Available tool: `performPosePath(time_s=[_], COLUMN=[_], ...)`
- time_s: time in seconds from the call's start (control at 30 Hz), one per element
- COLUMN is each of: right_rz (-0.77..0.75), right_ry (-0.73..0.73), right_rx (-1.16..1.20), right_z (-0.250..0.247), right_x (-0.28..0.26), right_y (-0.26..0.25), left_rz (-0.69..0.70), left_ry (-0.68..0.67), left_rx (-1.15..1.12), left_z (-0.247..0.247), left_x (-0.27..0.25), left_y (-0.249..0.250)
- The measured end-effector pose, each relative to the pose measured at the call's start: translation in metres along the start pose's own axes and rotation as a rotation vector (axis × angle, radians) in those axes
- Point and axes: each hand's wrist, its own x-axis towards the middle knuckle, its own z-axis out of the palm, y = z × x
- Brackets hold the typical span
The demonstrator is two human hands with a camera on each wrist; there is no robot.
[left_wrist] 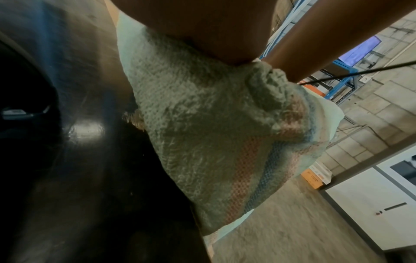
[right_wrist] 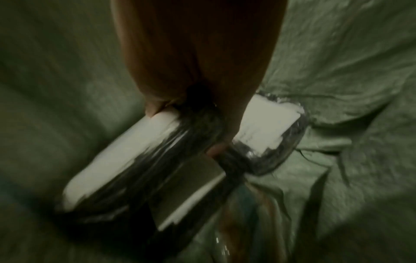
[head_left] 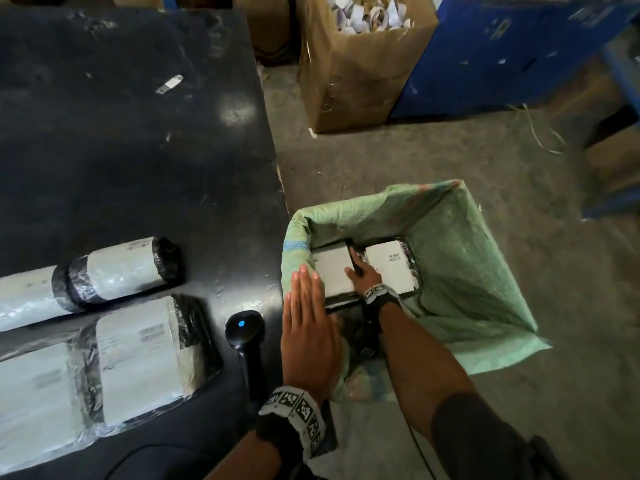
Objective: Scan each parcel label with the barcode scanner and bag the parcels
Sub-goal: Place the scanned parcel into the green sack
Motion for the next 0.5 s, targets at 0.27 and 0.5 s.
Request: performPosePath(time_s=[0.27, 0.5], right_rz=[-0.001, -0.002], right_ry=[-0.074, -0.094], right_rx=[-0.292, -0.351], right_z=[0.01, -0.067], right_x=[0.011, -0.015], right_y=[0.014, -0.063], left_rz=[0.012, 0.157], left_ry=[0.005, -0.098], left_rx=[-0.003, -0.22], left_z=[-0.001, -0.037], left_x=[0.005, 0.008], left_y=[0.0, -0.035])
